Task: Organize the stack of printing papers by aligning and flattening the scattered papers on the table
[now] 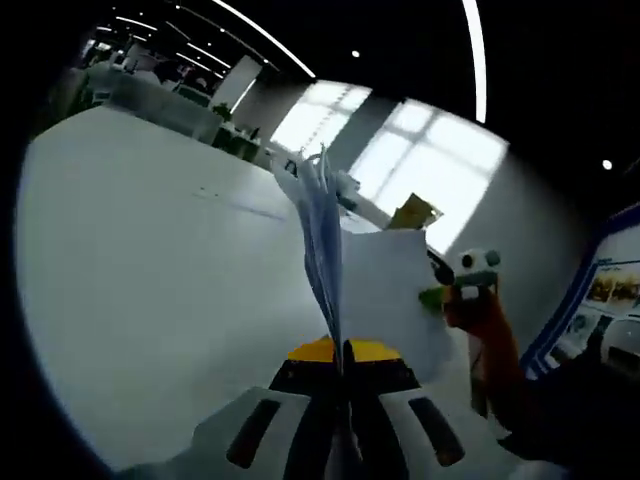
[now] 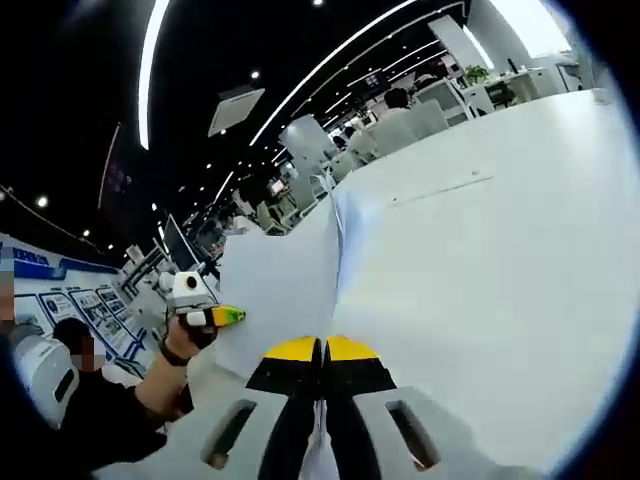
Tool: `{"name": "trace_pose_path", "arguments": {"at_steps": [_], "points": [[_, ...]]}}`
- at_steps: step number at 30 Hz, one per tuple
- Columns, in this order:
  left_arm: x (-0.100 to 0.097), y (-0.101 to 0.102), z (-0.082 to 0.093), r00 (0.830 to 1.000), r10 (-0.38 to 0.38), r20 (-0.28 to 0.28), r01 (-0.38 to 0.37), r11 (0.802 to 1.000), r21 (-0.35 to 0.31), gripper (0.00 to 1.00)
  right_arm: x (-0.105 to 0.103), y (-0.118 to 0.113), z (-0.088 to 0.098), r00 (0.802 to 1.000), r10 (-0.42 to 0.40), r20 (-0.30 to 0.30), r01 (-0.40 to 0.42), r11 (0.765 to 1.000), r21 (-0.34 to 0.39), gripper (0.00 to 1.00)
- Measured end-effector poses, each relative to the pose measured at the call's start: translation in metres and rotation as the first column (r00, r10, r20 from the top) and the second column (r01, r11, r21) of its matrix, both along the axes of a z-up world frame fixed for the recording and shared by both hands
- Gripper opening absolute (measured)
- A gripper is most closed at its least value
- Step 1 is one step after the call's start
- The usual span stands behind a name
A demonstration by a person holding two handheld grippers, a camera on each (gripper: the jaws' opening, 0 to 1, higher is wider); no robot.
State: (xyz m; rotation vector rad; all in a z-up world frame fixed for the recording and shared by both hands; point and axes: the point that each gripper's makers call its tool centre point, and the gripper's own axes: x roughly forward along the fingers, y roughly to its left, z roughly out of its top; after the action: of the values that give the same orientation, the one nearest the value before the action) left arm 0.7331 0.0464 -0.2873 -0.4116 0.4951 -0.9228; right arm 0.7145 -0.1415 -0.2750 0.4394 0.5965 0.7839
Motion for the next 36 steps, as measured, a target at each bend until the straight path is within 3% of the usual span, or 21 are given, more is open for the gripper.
{"name": "trace_pose_path", "arguments": {"at_steps": [5,12,14,15,21,27,36], "points": [[0.006,-0.001,-0.011,0.999,0.030,0.043,-0.032,0.998,0.048,0.07,0.009,-0.001,-0.010,0.998,-0.042,0.050,0.044,0.998,-0.054,0.00],[0.010,-0.002,-0.028,0.996,0.055,0.072,-0.063,0.991,0.118,0.08,0.024,-0.005,-0.028,0.995,-0.086,0.058,0.090,0.992,-0.083,0.00],[0.011,-0.002,-0.031,0.993,0.057,0.104,-0.073,0.986,0.152,0.09,0.027,-0.005,-0.035,0.993,-0.090,0.072,0.098,0.988,-0.118,0.01],[0.014,0.001,-0.033,0.987,0.068,0.147,-0.095,0.978,0.186,0.10,0.028,-0.005,-0.038,0.993,-0.090,0.079,0.100,0.986,-0.133,0.01],[0.020,0.006,-0.040,0.972,0.069,0.227,-0.132,0.951,0.280,0.14,0.035,-0.008,-0.050,0.990,-0.106,0.093,0.121,0.978,-0.172,0.05],[0.024,0.009,-0.041,0.962,0.077,0.263,-0.159,0.939,0.304,0.19,0.049,-0.023,-0.054,0.971,-0.155,0.183,0.196,0.954,-0.228,0.15],[0.028,0.015,-0.040,0.949,0.107,0.296,-0.199,0.932,0.304,0.26,0.054,-0.030,-0.055,0.960,-0.199,0.196,0.241,0.946,-0.217,0.26]]}}
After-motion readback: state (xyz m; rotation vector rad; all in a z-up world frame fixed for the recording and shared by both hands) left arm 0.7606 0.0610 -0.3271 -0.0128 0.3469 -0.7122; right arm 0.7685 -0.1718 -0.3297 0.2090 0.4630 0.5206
